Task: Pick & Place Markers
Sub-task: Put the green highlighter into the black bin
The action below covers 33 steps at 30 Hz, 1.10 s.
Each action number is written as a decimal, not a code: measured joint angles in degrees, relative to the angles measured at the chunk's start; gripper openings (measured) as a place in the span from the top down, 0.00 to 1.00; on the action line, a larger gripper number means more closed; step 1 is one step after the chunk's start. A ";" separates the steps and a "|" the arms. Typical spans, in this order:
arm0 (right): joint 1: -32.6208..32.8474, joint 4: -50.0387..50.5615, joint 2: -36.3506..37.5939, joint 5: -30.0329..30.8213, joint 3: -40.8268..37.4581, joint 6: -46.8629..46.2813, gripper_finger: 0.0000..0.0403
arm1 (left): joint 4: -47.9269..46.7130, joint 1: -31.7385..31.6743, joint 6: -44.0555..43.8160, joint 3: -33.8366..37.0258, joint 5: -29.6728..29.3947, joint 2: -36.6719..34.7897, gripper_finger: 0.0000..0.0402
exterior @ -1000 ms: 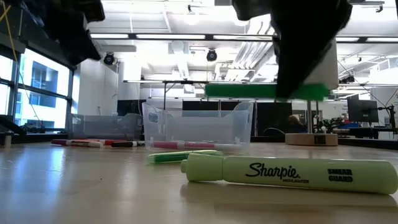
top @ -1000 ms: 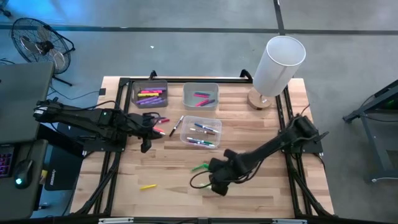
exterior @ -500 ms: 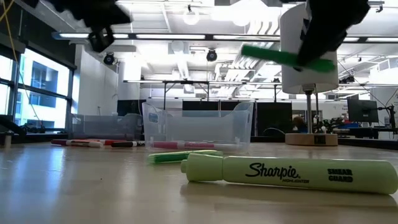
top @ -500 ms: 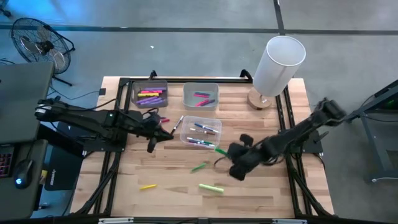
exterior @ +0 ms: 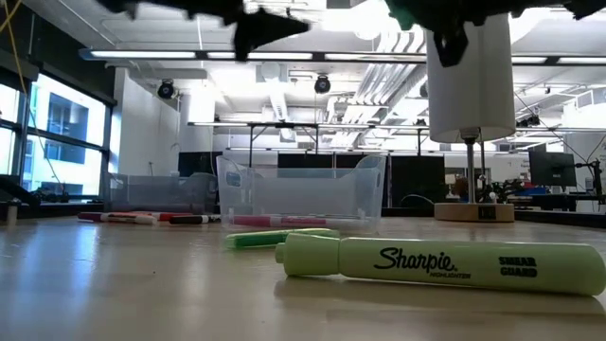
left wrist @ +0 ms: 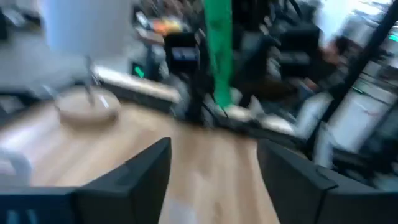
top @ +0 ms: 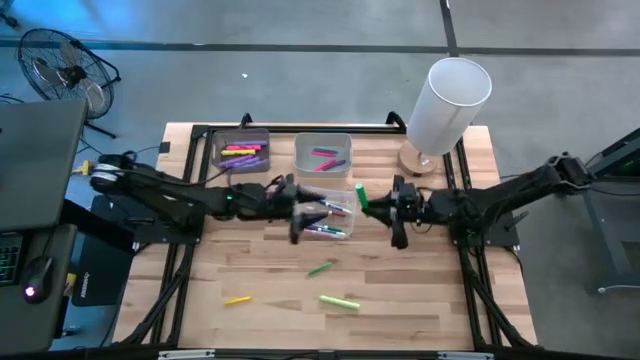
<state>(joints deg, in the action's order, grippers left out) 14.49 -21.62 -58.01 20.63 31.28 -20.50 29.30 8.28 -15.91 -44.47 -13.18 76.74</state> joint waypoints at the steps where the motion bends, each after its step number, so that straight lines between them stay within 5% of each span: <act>1: -0.77 -1.25 -0.01 -0.65 0.24 1.45 0.86 | 0.87 -0.03 1.24 -2.23 -1.84 1.91 0.39; 10: -3.33 -1.58 -2.31 -3.05 4.83 10.85 0.86 | -3.81 -0.06 10.33 -24.13 -5.84 16.14 0.36; 17: -3.32 -1.22 -2.37 -3.05 5.05 12.05 0.86 | -12.01 -1.55 10.88 -35.27 -3.58 21.57 0.36; 23: -3.31 -1.17 -2.44 -3.07 5.04 12.25 0.86 | -14.51 -2.65 6.33 -37.05 -0.66 22.65 0.42; 33: -3.31 -0.78 -2.42 -3.18 5.06 13.97 0.86 | -15.54 -2.67 5.13 -37.07 -0.92 22.63 0.72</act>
<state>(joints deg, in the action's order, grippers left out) 11.18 -22.40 -60.42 17.45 36.34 -6.53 13.76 5.61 -10.78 -81.54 -14.09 99.37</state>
